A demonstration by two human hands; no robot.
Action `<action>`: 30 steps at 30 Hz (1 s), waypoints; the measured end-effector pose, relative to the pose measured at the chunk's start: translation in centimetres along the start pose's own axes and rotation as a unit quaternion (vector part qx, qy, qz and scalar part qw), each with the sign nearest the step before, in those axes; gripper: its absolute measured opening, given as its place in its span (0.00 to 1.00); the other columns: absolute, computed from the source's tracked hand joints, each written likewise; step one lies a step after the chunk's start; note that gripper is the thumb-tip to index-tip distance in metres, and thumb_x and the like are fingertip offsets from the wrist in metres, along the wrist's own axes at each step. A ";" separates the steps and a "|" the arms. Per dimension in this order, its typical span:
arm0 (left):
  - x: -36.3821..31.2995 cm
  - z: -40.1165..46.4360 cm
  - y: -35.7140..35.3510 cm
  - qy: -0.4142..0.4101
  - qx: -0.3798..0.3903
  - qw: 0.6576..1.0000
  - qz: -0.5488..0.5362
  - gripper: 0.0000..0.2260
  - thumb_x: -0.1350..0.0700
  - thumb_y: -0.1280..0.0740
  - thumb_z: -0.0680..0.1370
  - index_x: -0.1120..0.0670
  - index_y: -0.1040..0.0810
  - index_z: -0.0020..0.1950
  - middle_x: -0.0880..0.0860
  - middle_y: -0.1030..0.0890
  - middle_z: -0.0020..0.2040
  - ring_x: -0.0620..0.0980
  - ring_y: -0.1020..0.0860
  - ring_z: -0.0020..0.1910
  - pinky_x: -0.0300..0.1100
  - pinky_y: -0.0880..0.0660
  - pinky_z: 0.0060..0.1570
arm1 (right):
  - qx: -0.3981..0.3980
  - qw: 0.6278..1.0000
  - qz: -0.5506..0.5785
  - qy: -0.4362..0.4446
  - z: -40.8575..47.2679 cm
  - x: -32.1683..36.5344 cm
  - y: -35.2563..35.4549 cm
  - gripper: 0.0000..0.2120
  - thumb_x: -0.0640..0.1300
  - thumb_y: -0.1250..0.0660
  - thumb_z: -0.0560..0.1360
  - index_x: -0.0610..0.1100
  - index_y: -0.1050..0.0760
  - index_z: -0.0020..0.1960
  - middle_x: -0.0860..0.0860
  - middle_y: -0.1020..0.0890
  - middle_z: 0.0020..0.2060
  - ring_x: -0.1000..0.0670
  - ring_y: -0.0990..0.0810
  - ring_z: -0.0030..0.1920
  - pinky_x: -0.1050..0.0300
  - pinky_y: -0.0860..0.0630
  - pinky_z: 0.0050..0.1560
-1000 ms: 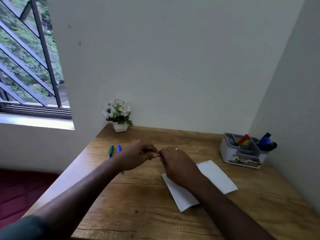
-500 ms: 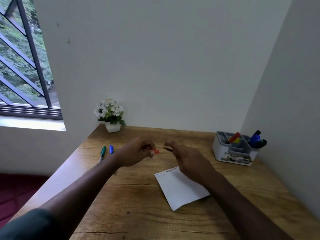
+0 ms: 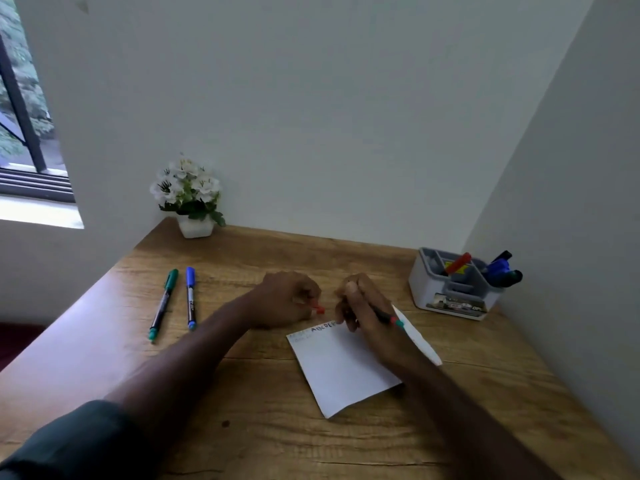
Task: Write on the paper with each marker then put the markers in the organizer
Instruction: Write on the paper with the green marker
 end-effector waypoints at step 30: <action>1.9 0.2 -1.2 0.005 0.141 0.989 -0.042 0.32 0.44 0.27 0.72 0.45 0.33 0.74 0.42 0.38 0.77 0.41 0.42 0.75 0.36 0.50 0.68 | 0.016 0.995 -0.078 -0.064 1.0 -3.2 -2.2 0.16 0.37 0.30 0.72 0.51 0.27 0.29 0.56 0.23 0.28 0.59 0.25 0.32 0.68 0.30 0.29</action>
Point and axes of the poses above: each hand's wrist, its own z-axis towards the middle knuckle, its own y-axis out of the back of the hand, x = y × z, the point moved 5 cm from there along z, towards the middle knuckle
